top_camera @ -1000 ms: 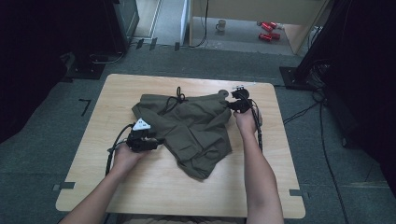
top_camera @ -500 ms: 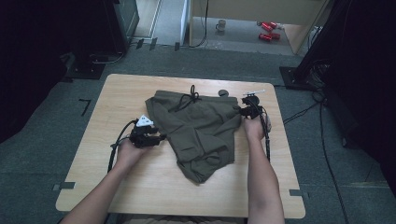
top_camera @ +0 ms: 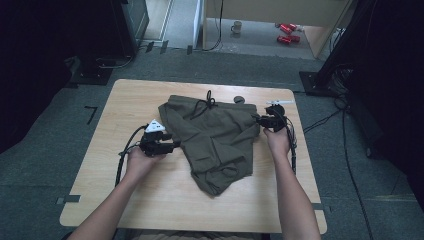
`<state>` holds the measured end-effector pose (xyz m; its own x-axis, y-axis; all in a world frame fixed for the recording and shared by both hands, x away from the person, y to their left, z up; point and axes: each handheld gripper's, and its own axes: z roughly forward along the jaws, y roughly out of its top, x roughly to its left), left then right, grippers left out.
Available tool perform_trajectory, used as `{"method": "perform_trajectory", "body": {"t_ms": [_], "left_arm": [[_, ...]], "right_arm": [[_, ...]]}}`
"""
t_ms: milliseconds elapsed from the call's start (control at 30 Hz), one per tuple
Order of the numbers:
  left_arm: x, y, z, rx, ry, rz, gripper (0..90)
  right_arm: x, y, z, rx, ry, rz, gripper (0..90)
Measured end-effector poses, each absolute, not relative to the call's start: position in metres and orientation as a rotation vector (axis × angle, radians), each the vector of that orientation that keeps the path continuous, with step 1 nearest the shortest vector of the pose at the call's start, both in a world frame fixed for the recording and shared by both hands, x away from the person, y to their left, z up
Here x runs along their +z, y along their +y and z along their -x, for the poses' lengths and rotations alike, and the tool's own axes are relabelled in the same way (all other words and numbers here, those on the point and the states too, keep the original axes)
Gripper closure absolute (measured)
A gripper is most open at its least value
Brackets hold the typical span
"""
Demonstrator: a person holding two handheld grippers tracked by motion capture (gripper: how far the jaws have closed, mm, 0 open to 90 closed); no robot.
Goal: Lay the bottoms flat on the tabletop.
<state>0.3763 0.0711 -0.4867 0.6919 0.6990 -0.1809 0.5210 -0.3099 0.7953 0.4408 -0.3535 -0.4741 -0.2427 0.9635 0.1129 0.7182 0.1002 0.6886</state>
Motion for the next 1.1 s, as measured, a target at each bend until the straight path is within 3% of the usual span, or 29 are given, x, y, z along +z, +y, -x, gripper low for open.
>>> {"method": "perform_trajectory", "body": {"t_ms": [367,900,967,1100], "left_arm": [[-0.474,0.03,-0.348,0.207,0.803,-2.027,40.7],[-0.498,-0.009,-0.336,0.165,0.746,-2.152,36.9],[-0.503,-0.01,-0.336,0.181,0.751,-2.171,37.5],[-0.509,-0.009,-0.339,0.169,0.782,-2.17,48.8]], "right_arm": [[-0.473,-0.334,-0.398,0.975,2.077,-1.524,68.3],[-0.475,-0.301,-0.353,1.017,2.199,-1.39,63.2],[-0.474,-0.299,-0.347,1.055,2.201,-1.38,62.2],[-0.475,-0.292,-0.335,1.112,2.237,-1.37,60.3]]}}
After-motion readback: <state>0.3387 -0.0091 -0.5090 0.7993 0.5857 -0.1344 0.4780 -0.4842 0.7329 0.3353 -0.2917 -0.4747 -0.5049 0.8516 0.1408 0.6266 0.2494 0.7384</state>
